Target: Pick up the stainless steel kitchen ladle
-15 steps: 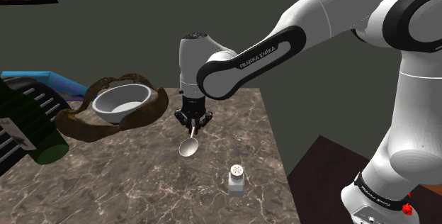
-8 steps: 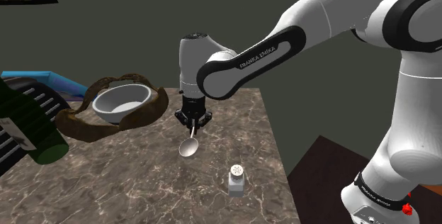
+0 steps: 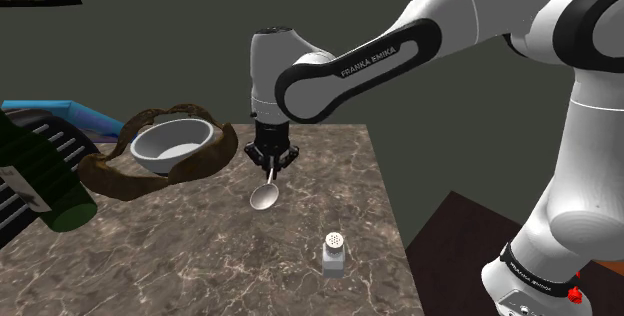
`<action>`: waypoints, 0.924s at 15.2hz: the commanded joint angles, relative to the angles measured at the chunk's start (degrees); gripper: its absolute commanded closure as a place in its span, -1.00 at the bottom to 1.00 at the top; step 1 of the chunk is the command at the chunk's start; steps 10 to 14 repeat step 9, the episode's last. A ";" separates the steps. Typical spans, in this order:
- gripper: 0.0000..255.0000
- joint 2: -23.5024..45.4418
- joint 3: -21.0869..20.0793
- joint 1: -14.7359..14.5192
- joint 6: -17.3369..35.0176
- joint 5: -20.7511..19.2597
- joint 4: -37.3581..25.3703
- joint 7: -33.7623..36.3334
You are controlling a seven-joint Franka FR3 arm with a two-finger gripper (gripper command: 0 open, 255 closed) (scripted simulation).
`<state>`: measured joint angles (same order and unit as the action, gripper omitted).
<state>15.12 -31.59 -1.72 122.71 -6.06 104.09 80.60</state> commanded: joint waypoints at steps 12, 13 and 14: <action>1.00 -1.80 -0.43 0.25 -5.80 1.24 -4.24 -0.65; 1.00 -1.80 -0.43 0.25 -5.80 1.24 -4.24 -0.65; 1.00 -1.80 -0.43 0.25 -5.80 1.24 -4.24 -0.65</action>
